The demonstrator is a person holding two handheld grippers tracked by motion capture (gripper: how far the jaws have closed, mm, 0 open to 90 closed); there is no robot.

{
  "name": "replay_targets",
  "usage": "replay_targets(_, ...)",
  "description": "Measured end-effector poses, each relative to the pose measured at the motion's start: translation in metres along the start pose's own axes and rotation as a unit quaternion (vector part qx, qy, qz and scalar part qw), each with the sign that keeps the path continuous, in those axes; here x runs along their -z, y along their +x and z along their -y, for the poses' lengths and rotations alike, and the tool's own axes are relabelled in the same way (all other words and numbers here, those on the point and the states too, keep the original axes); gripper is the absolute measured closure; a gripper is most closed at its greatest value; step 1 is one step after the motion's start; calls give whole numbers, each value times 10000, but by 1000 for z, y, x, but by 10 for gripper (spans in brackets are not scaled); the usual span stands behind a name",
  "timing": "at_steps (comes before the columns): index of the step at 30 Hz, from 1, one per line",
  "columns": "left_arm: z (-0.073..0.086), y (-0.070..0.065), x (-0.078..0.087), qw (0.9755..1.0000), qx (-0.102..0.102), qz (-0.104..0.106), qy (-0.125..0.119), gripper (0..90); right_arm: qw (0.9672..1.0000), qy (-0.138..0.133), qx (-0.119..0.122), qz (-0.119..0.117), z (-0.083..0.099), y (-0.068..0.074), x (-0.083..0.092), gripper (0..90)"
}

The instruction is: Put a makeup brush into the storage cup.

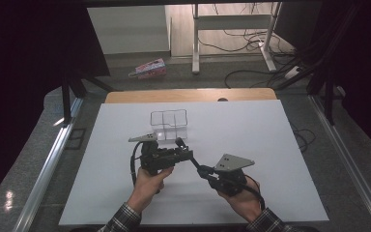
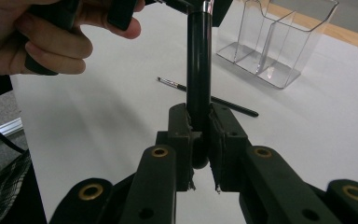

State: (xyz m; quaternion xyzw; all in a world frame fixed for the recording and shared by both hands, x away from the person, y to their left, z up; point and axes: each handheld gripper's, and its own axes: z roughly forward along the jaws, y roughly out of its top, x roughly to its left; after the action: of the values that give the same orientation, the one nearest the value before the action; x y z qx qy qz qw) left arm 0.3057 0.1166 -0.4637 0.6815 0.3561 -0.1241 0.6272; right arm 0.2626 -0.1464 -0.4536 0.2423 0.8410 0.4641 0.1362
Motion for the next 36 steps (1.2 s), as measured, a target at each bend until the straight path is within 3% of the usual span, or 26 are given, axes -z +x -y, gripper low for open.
replay_targets(4,1,1,1,9999,117,107,-38,769,10000,20,-7,4,0,0,-1,793)
replay_targets(6,2,1,0,9998,185,119,-29,784,10000,28,-24,-11,0,0,-1,792)
replay_targets(12,1,-3,1,9999,135,48,-15,791,10000,58,-8,-41,0,-1,-2,778)
replay_targets(22,0,-6,2,9999,5,-105,34,791,9992,330,-200,-112,1,-5,-8,476)
replay_targets(29,-1,-5,4,9999,5,-130,23,790,9987,402,-266,-164,0,-8,-9,366)
replay_targets(36,-1,-4,7,9998,-49,-193,74,790,9983,443,-317,-229,0,-10,-8,323)
